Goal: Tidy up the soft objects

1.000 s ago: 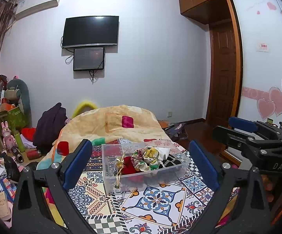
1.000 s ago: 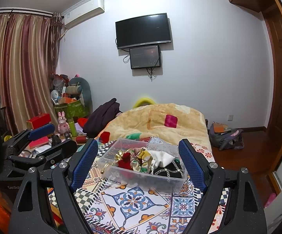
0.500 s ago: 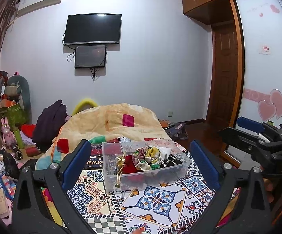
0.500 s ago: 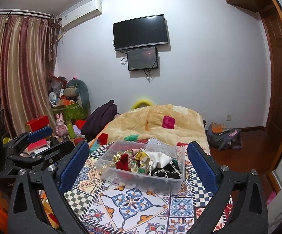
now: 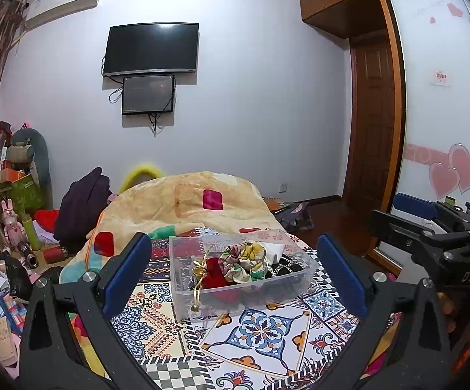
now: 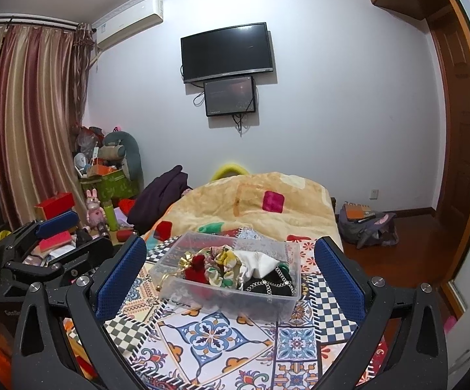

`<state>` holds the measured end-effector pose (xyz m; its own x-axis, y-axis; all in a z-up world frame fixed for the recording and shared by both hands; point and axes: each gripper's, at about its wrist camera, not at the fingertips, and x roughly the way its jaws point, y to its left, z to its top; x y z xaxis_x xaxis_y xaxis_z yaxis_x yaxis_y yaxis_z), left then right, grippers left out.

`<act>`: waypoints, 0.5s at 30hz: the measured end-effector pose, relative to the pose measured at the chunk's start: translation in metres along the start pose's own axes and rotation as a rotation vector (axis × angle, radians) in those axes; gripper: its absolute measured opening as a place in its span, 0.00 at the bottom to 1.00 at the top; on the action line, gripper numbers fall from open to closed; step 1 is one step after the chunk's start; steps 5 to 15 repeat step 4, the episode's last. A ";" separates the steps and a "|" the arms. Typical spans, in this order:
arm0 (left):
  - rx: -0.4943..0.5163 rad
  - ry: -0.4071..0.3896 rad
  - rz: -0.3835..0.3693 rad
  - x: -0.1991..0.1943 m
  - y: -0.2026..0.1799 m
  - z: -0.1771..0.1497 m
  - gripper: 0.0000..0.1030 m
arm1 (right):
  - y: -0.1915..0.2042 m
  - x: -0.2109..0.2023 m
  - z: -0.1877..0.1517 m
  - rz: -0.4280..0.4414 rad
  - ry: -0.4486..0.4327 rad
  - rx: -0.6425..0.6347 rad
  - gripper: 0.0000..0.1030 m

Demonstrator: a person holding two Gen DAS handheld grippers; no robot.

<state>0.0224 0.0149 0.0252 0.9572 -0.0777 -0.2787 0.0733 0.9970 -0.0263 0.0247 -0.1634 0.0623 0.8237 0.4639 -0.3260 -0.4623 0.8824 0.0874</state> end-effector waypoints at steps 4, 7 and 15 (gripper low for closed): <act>-0.001 0.003 -0.001 0.000 0.000 0.000 1.00 | 0.000 0.000 0.000 -0.002 0.005 -0.002 1.00; -0.001 0.003 -0.001 0.000 0.000 0.000 1.00 | 0.000 0.000 0.000 -0.002 0.005 -0.002 1.00; -0.001 0.003 -0.001 0.000 0.000 0.000 1.00 | 0.000 0.000 0.000 -0.002 0.005 -0.002 1.00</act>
